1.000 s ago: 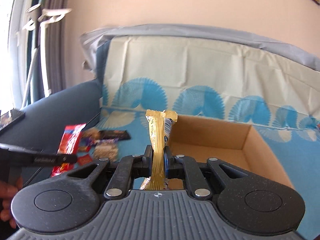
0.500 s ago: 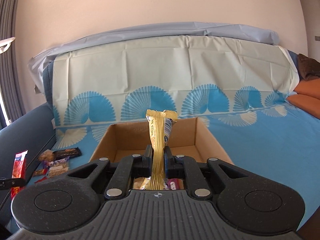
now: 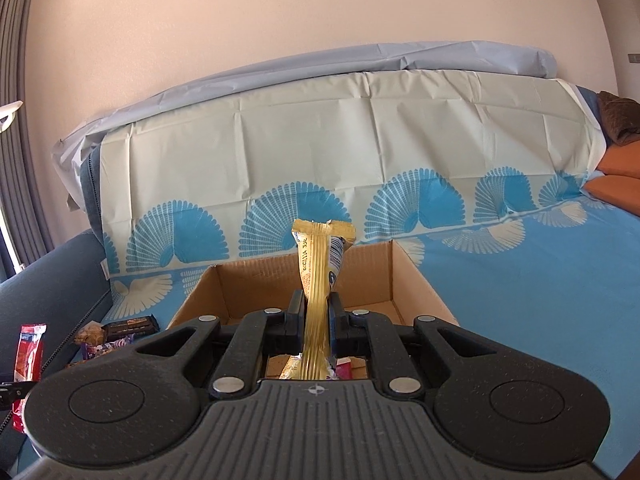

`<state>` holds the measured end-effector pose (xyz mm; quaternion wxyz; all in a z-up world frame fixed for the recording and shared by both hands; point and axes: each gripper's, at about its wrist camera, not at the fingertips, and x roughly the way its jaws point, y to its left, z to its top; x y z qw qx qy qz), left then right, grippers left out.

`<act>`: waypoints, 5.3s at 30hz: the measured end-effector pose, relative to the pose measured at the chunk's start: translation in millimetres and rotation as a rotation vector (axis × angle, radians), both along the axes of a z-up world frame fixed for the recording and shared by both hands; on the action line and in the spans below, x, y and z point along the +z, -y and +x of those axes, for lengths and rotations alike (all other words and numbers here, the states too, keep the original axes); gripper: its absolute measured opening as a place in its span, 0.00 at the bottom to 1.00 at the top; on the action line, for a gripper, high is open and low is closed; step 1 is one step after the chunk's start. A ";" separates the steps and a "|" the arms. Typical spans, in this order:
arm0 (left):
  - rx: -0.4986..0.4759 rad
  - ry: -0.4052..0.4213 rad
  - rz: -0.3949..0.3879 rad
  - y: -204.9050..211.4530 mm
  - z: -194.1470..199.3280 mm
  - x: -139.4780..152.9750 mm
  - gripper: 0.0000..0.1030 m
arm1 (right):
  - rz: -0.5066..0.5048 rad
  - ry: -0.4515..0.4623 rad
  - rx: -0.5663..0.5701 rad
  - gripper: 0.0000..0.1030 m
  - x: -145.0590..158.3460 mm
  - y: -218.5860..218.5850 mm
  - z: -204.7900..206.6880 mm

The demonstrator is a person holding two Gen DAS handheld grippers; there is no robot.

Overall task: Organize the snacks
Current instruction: 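Carry the yellow bar and red bag over the cardboard box with both tools, then open both tools to drop the yellow bar and red bag into the box, then move both open tools back to the snack pile, then grasp the clear nut bag with the right tool while the left tool grasps the red square packet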

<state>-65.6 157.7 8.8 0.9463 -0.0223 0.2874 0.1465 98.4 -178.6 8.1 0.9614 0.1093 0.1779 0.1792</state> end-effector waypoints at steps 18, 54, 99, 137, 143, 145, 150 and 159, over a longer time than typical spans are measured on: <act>-0.143 0.048 -0.017 122.9 74.5 59.4 0.48 | 0.010 0.035 0.041 0.11 -1.5 6.0 -1.8; -0.231 0.205 -0.011 174.5 68.6 60.7 0.74 | -0.043 0.002 -0.003 0.68 -4.0 -0.4 -3.3; 0.358 -0.059 -0.226 -73.3 76.2 -63.9 0.80 | -0.143 0.065 0.184 0.72 29.7 -115.5 -43.4; 0.674 -0.014 -0.358 -126.2 49.0 -80.1 0.36 | -0.184 0.035 0.351 0.77 14.9 -249.5 -19.2; 0.680 0.088 -0.455 -134.8 36.0 -77.2 0.36 | -0.190 -0.038 0.356 0.78 -14.7 -294.4 7.0; 0.683 0.099 -0.465 -136.6 34.3 -76.6 0.36 | -0.188 -0.082 0.367 0.83 -28.1 -306.9 17.0; 0.697 0.112 -0.468 -138.1 32.8 -76.2 0.36 | -0.228 -0.163 0.423 0.89 -65.5 -338.9 36.1; 0.711 0.122 -0.456 -141.4 39.1 -77.4 0.40 | -0.245 -0.209 0.434 0.93 -102.2 -373.2 67.6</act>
